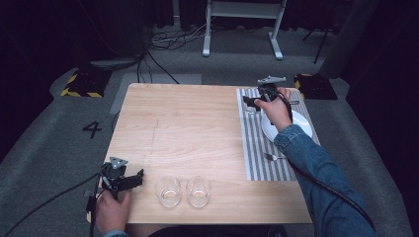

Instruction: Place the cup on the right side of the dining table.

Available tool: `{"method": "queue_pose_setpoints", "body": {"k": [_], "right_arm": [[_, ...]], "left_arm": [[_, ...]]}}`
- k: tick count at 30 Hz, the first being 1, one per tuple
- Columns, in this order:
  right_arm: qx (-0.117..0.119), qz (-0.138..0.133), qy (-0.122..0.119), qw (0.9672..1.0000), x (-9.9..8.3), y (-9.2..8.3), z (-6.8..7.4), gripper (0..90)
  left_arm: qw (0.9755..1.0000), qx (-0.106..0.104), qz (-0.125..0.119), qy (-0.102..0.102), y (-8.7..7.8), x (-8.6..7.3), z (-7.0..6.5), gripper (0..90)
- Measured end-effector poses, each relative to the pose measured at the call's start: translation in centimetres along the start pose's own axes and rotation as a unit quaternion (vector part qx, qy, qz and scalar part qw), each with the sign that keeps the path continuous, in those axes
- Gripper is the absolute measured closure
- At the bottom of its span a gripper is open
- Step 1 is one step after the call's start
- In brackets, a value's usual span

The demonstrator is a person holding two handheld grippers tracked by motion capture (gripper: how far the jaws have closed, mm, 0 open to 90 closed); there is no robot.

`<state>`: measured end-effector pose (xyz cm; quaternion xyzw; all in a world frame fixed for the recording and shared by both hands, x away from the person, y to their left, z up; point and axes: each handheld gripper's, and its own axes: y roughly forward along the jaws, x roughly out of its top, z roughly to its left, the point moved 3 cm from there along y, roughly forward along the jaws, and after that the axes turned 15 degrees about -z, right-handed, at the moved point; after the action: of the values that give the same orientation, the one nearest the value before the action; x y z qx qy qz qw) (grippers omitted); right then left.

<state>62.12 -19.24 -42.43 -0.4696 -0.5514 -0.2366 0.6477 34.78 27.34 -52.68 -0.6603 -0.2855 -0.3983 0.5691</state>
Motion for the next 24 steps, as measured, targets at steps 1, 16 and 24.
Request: {"method": "queue_pose_setpoints", "body": {"k": [1, 16, 24], "right_arm": [[-0.003, 0.003, 0.004, 1.0, -0.2, 0.3, -0.2, 17.7], [-0.025, 0.035, 0.012, 0.999, -3.0, 3.6, -1.6, 17.7], [-0.031, 0.041, 0.02, 0.9985, -3.7, 4.3, -2.0, 17.6]], "left_arm": [[1.0, 0.0, 0.001, 0.001, 0.0, 0.0, 0.0, 13.8], [1.0, 0.0, 0.0, 0.0, 0.0, 0.0, 0.0, 13.8], [1.0, 0.0, 0.0, 0.0, 0.0, 0.0, 0.0, 13.8]]}}
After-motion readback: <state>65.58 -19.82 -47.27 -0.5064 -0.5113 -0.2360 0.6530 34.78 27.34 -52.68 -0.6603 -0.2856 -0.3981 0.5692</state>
